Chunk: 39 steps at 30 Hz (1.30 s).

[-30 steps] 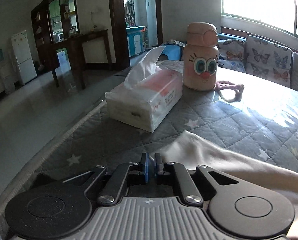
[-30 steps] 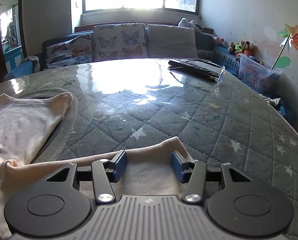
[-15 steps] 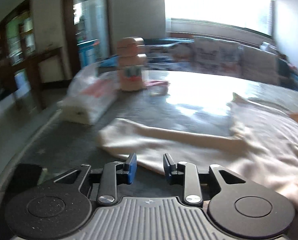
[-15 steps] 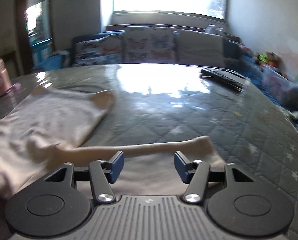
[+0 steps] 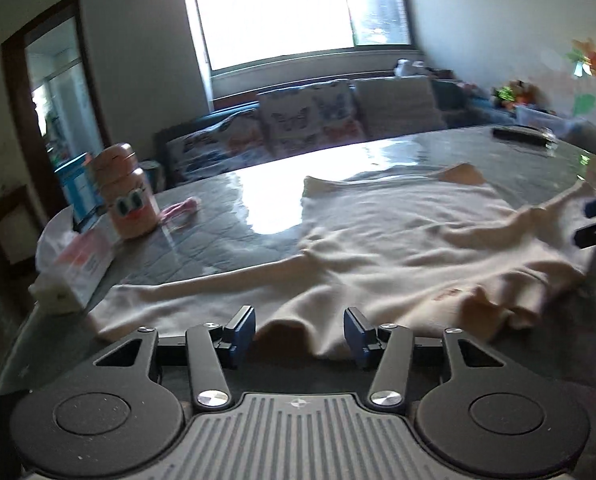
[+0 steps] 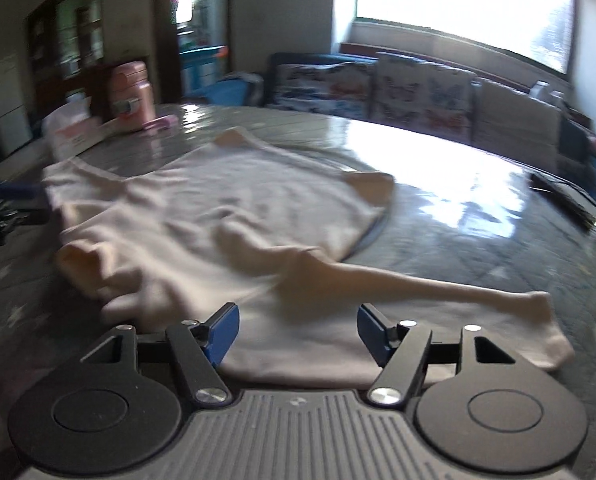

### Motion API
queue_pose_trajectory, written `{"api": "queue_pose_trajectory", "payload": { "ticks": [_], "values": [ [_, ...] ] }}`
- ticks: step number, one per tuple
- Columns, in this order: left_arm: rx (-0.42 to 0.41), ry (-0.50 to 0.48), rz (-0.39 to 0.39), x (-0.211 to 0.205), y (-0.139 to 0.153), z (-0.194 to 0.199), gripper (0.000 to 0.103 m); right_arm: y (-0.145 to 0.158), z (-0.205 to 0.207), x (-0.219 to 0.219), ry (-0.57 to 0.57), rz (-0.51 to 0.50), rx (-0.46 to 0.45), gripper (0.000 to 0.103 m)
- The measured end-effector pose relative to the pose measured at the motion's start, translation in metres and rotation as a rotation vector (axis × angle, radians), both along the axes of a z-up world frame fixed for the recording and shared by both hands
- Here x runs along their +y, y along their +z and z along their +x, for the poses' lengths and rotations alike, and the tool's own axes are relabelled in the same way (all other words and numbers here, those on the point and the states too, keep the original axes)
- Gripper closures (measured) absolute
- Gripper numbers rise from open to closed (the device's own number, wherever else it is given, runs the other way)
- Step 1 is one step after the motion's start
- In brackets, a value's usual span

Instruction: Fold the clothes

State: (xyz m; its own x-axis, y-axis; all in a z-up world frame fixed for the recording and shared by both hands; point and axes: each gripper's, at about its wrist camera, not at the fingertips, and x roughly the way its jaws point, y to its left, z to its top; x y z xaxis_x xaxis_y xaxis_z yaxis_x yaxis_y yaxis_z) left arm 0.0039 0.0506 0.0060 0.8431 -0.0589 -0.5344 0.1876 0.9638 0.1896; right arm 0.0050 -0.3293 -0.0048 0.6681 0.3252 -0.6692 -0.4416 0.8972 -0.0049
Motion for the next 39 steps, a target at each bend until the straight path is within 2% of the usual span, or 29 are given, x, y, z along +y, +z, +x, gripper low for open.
{"api": "queue_pose_trajectory", "payload": {
  "ticks": [12, 19, 21, 23, 25, 27, 29, 32, 39],
  "values": [
    [-0.039, -0.211, 0.099, -0.029, -0.005, -0.022, 0.047, 0.001, -0.032, 0.059, 0.27, -0.07, -0.032, 0.034],
    [-0.031, -0.306, 0.181, -0.047, -0.022, -0.018, 0.047, -0.012, -0.039, 0.086, 0.372, -0.187, -0.083, 0.036],
    [-0.027, -0.325, 0.189, -0.05, -0.027, -0.014, 0.053, -0.016, -0.04, 0.09, 0.384, -0.221, -0.102, 0.037],
    [-0.019, -0.338, 0.186, -0.052, -0.032, -0.009, 0.069, -0.022, -0.039, 0.097, 0.399, -0.259, -0.119, 0.042],
    [-0.013, -0.352, 0.173, -0.052, -0.034, -0.007, 0.08, -0.023, -0.039, 0.099, 0.416, -0.272, -0.144, 0.045],
    [-0.017, -0.351, 0.153, -0.052, -0.034, -0.004, 0.088, -0.023, -0.04, 0.1, 0.427, -0.276, -0.159, 0.054],
    [-0.019, -0.35, 0.12, -0.051, -0.03, -0.003, 0.097, -0.023, -0.036, 0.102, 0.427, -0.266, -0.152, 0.078],
    [-0.031, -0.361, 0.095, -0.051, -0.022, -0.007, 0.098, -0.018, -0.032, 0.099, 0.422, -0.237, -0.133, 0.089],
    [-0.016, -0.455, 0.079, -0.05, -0.008, -0.036, 0.099, 0.007, -0.046, 0.077, 0.468, -0.173, -0.082, 0.093]
  ]
}}
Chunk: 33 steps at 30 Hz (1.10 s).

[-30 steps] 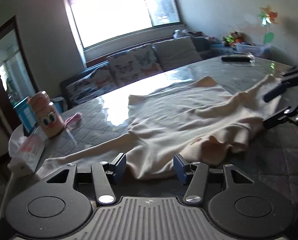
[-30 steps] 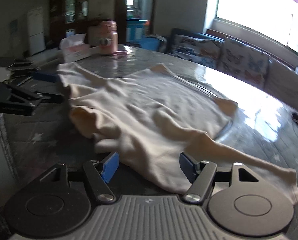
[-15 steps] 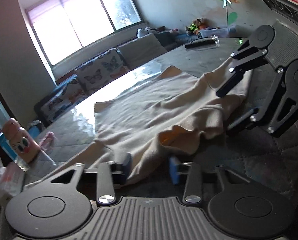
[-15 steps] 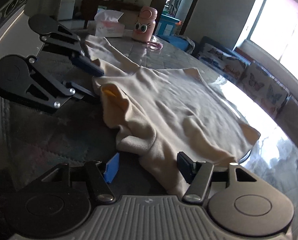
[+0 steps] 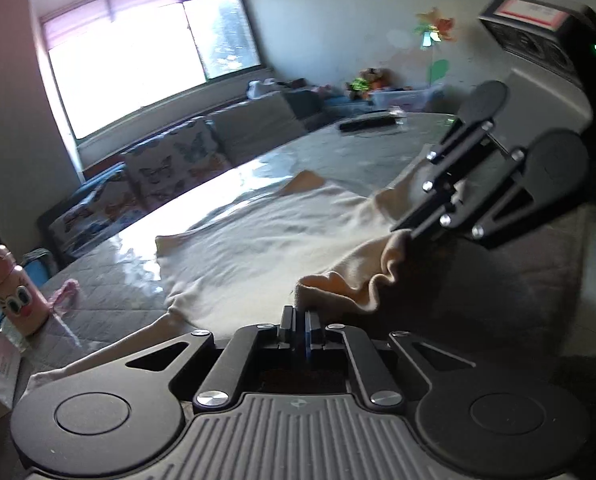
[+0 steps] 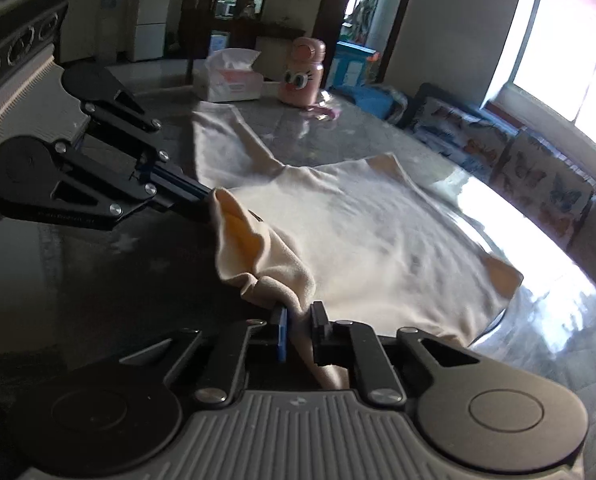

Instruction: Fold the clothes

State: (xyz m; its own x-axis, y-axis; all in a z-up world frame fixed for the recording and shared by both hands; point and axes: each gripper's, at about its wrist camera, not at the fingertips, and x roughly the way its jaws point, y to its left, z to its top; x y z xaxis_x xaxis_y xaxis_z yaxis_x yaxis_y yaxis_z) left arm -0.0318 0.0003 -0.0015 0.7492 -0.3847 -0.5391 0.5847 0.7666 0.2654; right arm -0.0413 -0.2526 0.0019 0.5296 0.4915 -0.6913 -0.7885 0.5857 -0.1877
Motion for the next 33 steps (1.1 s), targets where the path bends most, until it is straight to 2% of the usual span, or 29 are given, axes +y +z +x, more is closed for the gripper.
{"api": "queue_pose_trajectory", "payload": {
  "ticks": [3, 6, 8, 12, 16, 19, 24, 28, 33],
  "values": [
    [0.047, -0.033, 0.013, -0.001, -0.005, -0.005, 0.098, -0.01, -0.008, -0.002, 0.035, -0.036, 0.04, 0.092],
    [0.085, -0.047, 0.003, 0.003, -0.005, -0.005, 0.094, -0.017, -0.011, -0.004, 0.047, -0.051, 0.071, 0.083],
    [0.092, -0.051, -0.022, 0.009, 0.002, -0.005, 0.092, -0.009, -0.012, -0.011, 0.056, -0.027, 0.088, 0.077],
    [0.055, -0.04, -0.052, 0.021, 0.021, 0.001, 0.09, 0.018, -0.006, -0.024, 0.042, 0.034, 0.084, 0.075],
    [0.022, 0.047, -0.082, 0.03, 0.034, 0.024, 0.088, 0.034, 0.021, -0.038, -0.067, 0.072, 0.045, 0.072],
    [0.05, 0.147, -0.11, 0.036, 0.033, 0.054, 0.088, 0.034, 0.054, -0.05, -0.193, 0.089, 0.022, 0.072],
    [0.103, 0.278, -0.11, 0.04, 0.024, 0.101, 0.087, 0.02, 0.118, -0.071, -0.392, 0.121, 0.049, 0.072],
    [0.128, 0.367, -0.122, 0.044, 0.02, 0.139, 0.077, 0.005, 0.168, -0.081, -0.504, 0.151, 0.07, 0.072],
    [0.151, 0.443, -0.105, 0.045, 0.011, 0.185, 0.07, -0.012, 0.215, -0.089, -0.58, 0.169, 0.103, 0.072]
  ]
}}
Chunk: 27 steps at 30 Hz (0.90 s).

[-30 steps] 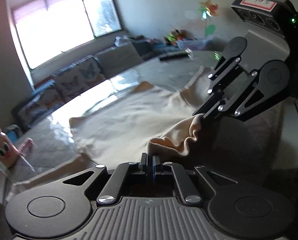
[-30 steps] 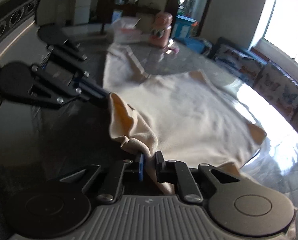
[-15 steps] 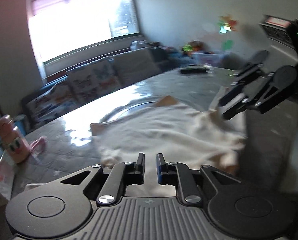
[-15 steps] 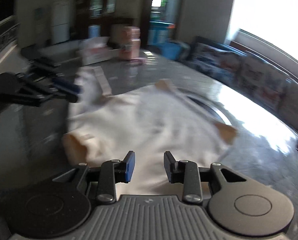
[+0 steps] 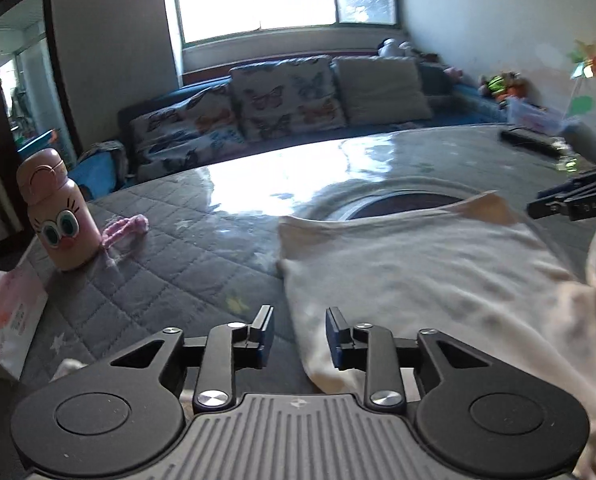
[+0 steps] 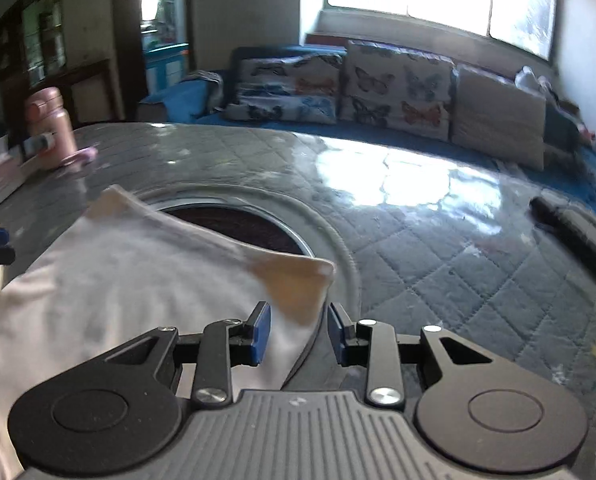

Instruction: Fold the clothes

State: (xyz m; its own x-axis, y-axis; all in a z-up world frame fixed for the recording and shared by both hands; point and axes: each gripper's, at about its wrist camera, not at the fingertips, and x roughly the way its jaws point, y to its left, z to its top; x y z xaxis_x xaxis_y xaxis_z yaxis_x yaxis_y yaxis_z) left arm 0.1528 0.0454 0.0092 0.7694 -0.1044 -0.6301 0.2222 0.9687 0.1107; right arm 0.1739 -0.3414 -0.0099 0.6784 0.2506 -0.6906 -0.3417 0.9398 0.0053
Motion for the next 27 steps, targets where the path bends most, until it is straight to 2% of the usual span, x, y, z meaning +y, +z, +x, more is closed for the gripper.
{"api": "queue_pose_trajectory", "payload": {
  "ticks": [7, 9, 11, 12, 14, 16, 21, 24, 27],
  "values": [
    [0.055, 0.025, -0.003, -0.005, -0.016, 0.054, 0.068, -0.024, 0.035, -0.002, -0.021, 0.031, 0.048, 0.073],
    [0.065, 0.032, -0.011, -0.006, -0.02, 0.063, 0.068, -0.026, 0.038, -0.001, -0.015, 0.035, 0.049, 0.077],
    [0.071, 0.029, -0.017, -0.007, -0.023, 0.069, 0.069, -0.028, 0.041, -0.001, -0.009, 0.037, 0.048, 0.085],
    [0.074, 0.027, -0.02, -0.008, -0.024, 0.072, 0.071, -0.029, 0.043, 0.0, -0.008, 0.036, 0.048, 0.088],
    [0.069, 0.03, -0.022, -0.008, -0.026, 0.075, 0.09, -0.026, 0.043, 0.002, -0.008, 0.026, 0.042, 0.097],
    [0.06, 0.034, -0.023, -0.009, -0.026, 0.076, 0.095, -0.022, 0.044, 0.004, -0.006, 0.012, 0.017, 0.099],
    [0.002, 0.08, -0.014, -0.006, -0.02, 0.076, 0.096, -0.008, 0.053, 0.015, 0.005, 0.003, -0.06, 0.1],
    [0.005, 0.102, -0.01, -0.002, -0.022, 0.082, 0.096, -0.013, 0.064, 0.021, 0.005, -0.007, -0.063, 0.1],
    [0.016, 0.12, -0.006, 0.001, -0.026, 0.086, 0.095, -0.022, 0.076, 0.027, 0.007, -0.024, -0.029, 0.098]
  ]
}}
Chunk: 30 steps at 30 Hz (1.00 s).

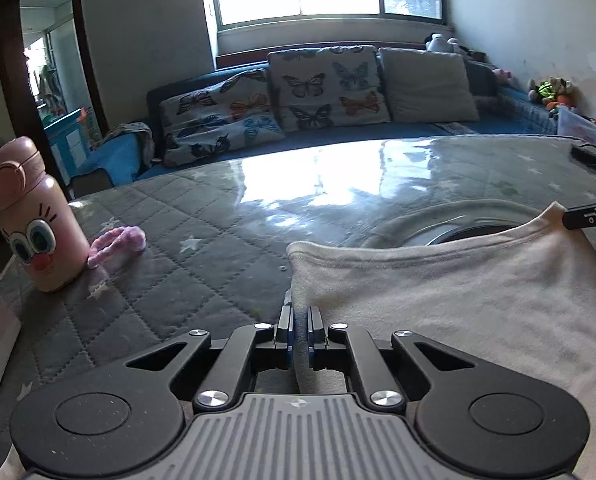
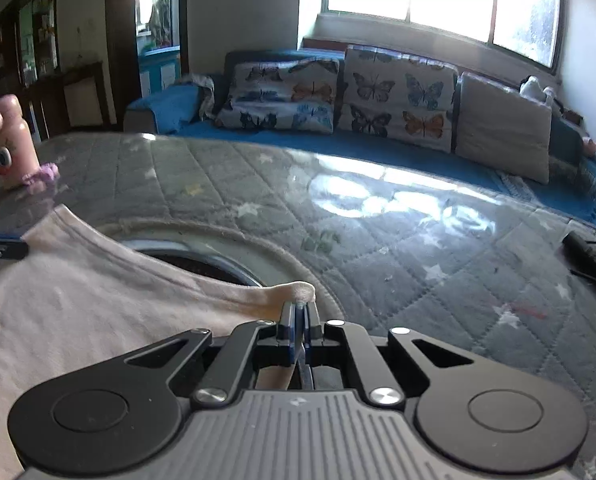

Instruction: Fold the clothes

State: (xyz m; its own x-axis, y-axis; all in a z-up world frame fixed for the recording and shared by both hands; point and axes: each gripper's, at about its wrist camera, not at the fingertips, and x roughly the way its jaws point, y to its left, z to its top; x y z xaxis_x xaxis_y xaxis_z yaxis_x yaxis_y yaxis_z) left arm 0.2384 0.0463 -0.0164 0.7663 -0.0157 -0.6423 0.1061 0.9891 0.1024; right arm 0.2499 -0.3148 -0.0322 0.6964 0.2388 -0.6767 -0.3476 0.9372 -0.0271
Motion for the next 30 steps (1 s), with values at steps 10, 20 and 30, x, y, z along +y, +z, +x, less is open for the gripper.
{"api": "queue_pose_trajectory", "payload": {
  "ticks": [10, 20, 30],
  "values": [
    [-0.045, -0.031, 0.01, -0.008, 0.023, -0.038, 0.084, 0.038, -0.06, -0.022, 0.047, 0.01, -0.029, 0.077],
    [-0.059, -0.207, -0.024, -0.051, 0.034, -0.134, 0.071, 0.032, -0.175, -0.053, 0.047, 0.021, -0.017, 0.076],
    [-0.05, -0.295, -0.032, -0.089, 0.018, -0.187, 0.071, 0.002, -0.179, -0.048, 0.004, 0.048, 0.004, 0.078]
  ]
}}
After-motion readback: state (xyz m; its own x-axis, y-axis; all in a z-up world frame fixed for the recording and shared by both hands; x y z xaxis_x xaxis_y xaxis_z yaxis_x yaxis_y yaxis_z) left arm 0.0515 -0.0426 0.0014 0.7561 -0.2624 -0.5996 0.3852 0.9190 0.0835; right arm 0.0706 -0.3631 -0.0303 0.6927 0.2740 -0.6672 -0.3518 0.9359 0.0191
